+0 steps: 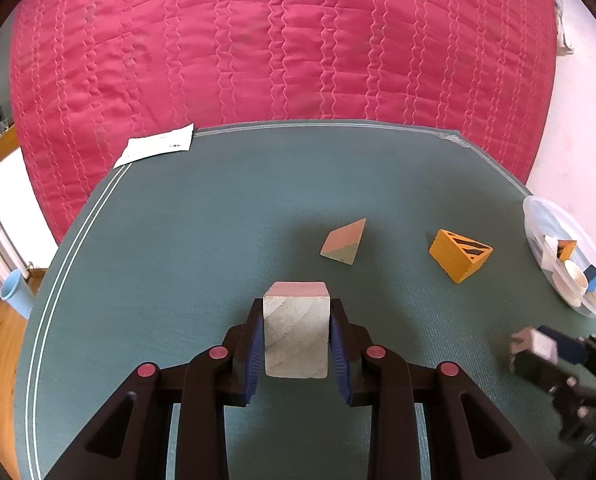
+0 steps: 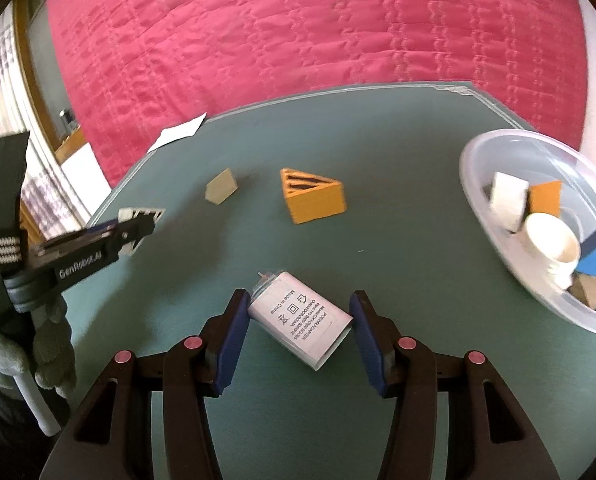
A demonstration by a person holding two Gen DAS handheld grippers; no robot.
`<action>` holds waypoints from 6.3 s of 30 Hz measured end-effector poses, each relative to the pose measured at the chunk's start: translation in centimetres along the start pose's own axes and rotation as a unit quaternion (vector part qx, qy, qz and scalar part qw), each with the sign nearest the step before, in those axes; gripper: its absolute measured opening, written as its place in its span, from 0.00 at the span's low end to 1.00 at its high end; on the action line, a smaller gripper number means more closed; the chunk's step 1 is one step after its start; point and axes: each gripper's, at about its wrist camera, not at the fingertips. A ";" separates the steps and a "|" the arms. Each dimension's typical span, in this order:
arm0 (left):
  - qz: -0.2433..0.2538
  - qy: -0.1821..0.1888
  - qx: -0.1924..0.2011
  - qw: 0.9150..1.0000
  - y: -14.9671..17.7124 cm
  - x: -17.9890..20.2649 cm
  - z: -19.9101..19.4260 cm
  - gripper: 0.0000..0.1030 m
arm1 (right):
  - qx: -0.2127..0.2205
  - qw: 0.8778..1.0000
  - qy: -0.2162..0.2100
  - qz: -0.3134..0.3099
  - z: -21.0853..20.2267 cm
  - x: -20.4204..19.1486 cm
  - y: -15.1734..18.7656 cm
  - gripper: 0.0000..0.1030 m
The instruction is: Organize rigid objects
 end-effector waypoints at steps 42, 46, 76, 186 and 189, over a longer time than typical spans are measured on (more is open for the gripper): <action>0.014 -0.017 -0.026 0.999 1.4 5.9 1.1 0.31 | 0.049 0.983 0.136 0.110 -2.2 15.5 -1.6 0.51; 0.016 -0.016 -0.031 0.999 1.6 6.7 1.3 0.31 | 0.045 0.982 0.142 0.114 -1.6 16.5 -1.6 0.51; 0.037 0.008 -0.050 0.998 2.4 10.5 2.3 0.31 | 0.067 0.964 0.182 0.182 -1.1 21.1 -1.6 0.51; 0.004 0.039 0.029 0.999 -6.0 13.5 6.6 0.88 | 0.074 0.960 0.204 0.174 -0.6 19.4 -1.6 0.70; -0.013 0.025 0.034 0.999 -6.3 11.9 6.3 0.88 | 0.089 0.957 0.209 0.180 -1.2 19.4 -1.7 0.70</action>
Point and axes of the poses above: each gripper's, at about its wrist camera, not at the fingertips, and z roughly the way its jaws point, x to its right, y to its underside, and after that the axes turned 15 degrees about y, right-handed
